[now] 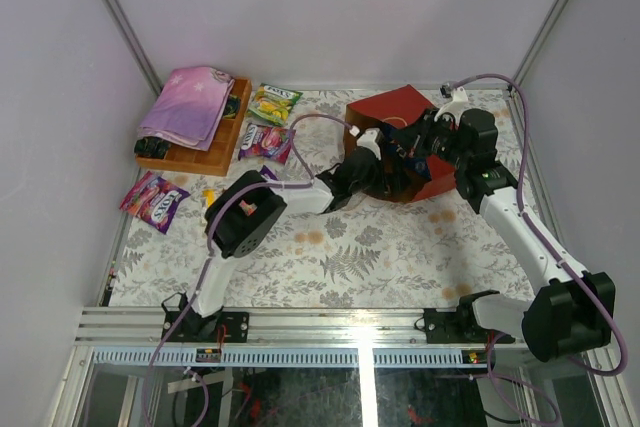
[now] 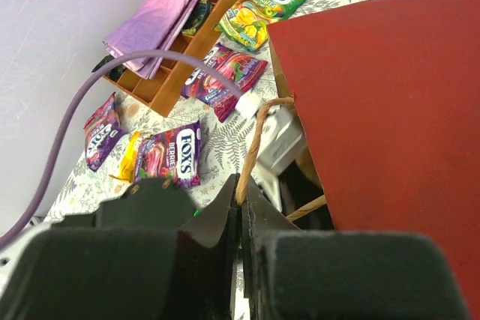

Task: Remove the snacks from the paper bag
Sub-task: Take out the snack from the paper bag.

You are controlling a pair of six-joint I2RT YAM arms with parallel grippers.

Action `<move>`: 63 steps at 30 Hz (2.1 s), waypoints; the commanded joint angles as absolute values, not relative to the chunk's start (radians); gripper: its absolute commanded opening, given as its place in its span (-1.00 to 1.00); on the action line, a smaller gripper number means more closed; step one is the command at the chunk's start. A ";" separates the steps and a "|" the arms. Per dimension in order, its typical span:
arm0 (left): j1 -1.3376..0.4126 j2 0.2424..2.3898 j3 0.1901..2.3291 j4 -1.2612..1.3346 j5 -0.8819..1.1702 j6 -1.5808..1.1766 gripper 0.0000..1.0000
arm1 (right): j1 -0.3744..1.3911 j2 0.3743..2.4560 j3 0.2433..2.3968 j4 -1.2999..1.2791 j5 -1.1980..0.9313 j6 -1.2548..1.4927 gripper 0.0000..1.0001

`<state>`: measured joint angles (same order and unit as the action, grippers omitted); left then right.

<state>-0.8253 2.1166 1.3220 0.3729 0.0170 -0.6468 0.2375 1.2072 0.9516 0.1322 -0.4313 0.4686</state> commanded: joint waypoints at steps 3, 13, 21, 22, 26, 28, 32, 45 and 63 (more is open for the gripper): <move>-0.731 2.279 1.484 0.405 -0.099 -0.779 0.93 | 0.235 1.185 0.950 0.165 -0.445 0.466 -1.00; -0.729 2.474 1.773 0.246 -0.312 -0.841 0.95 | 0.235 1.181 0.942 0.167 -0.443 0.466 -1.00; -0.731 2.598 1.956 0.165 -0.293 -0.908 0.93 | 0.236 1.180 0.940 0.171 -0.446 0.465 -1.00; -0.731 2.605 1.962 0.171 -0.282 -0.915 0.90 | 0.235 1.180 0.940 0.170 -0.446 0.465 -1.00; -0.723 2.587 1.963 0.229 -0.220 -0.870 0.62 | 0.235 1.170 0.944 0.157 -0.446 0.458 -1.00; -0.701 2.550 1.938 0.265 -0.143 -0.818 0.30 | 0.235 1.156 0.948 0.133 -0.437 0.447 -1.00; -0.611 2.493 1.930 0.344 0.141 -0.794 -0.99 | 0.235 1.125 0.938 0.122 -0.411 0.432 -1.00; -0.598 1.945 1.333 0.357 0.354 -0.551 -1.00 | 0.230 1.108 0.934 0.133 -0.364 0.413 -1.00; -0.558 1.202 0.776 0.197 0.015 -0.499 -1.00 | 0.229 1.105 0.914 0.178 -0.325 0.479 -1.00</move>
<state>-0.5980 1.3323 0.7998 0.2424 0.1799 -0.5591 0.2329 1.1194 0.9157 0.1192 -0.3550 0.4629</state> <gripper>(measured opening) 0.010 0.019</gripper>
